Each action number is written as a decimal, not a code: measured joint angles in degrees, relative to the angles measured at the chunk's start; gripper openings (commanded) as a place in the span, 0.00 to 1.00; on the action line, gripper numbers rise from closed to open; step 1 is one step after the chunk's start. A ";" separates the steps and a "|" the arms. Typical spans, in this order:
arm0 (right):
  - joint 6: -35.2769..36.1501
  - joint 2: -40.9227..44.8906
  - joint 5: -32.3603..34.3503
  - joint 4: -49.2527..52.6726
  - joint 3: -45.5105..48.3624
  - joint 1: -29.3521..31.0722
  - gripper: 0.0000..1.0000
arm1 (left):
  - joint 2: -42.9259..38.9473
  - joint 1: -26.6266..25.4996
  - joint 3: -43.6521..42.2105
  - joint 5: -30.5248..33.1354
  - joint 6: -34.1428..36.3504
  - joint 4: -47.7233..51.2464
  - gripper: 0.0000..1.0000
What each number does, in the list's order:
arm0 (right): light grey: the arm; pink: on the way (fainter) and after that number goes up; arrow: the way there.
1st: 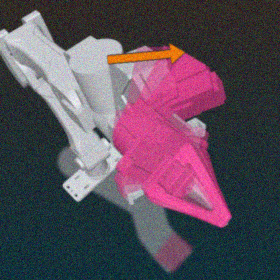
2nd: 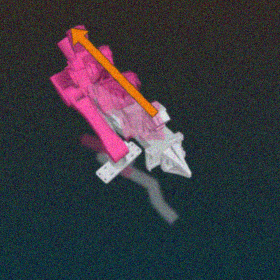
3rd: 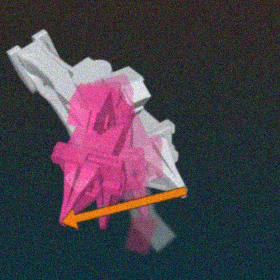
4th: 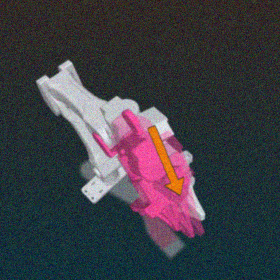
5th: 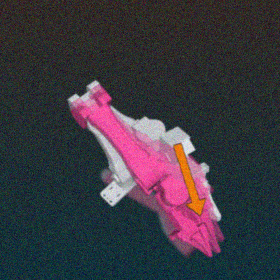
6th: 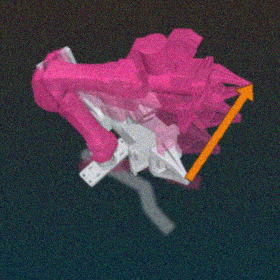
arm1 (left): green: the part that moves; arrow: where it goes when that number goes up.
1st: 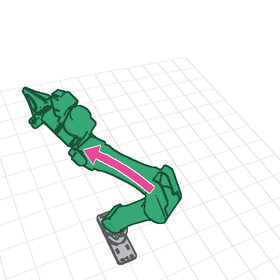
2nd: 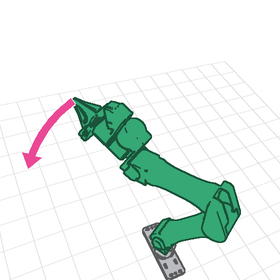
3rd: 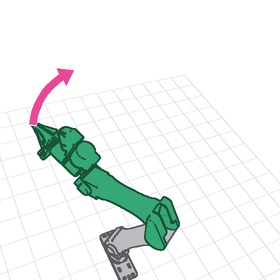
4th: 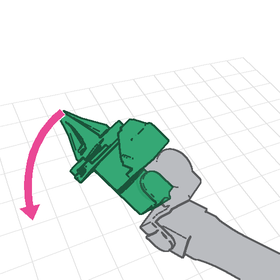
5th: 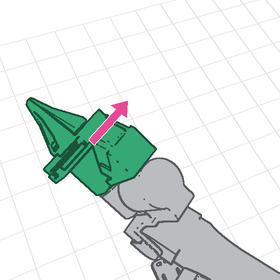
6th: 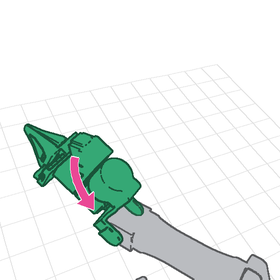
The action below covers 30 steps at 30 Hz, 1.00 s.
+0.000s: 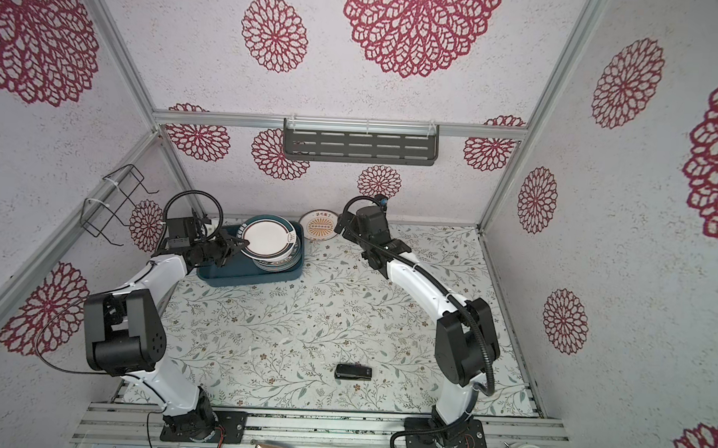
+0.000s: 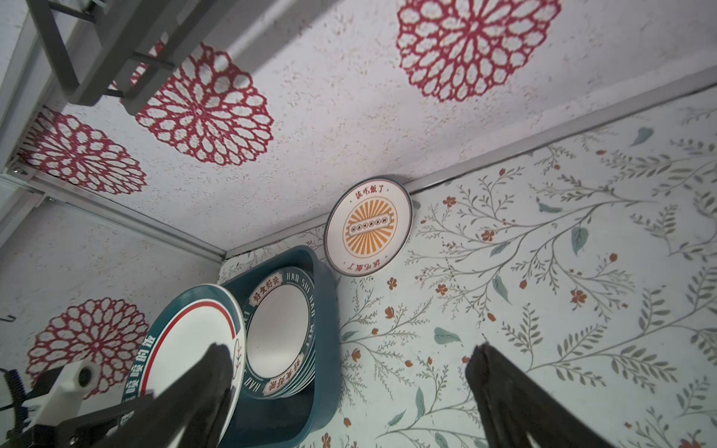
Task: Place the plates into the plastic bin on the countertop
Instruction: 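Lower red-rimmed plate into bin with left gripper while right moves toward sunburst plate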
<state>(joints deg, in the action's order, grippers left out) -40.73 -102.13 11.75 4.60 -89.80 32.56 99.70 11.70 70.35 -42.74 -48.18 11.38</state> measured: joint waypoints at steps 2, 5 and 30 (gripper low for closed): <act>1.60 -0.94 2.14 0.74 -1.90 0.24 0.99 | 1.20 0.33 0.13 0.42 0.02 0.17 0.00; 3.54 -3.30 4.39 2.12 -5.42 0.24 0.99 | 3.28 0.46 0.61 1.40 0.20 0.79 0.00; -0.07 -31.10 -5.84 10.82 -31.80 -6.40 0.95 | 18.34 -1.60 12.83 6.88 -1.62 3.04 0.00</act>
<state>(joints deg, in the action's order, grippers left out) -40.80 -133.23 5.91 15.42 -121.60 26.15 118.04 10.11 83.18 -35.86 -49.80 14.41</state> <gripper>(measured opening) 0.957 0.081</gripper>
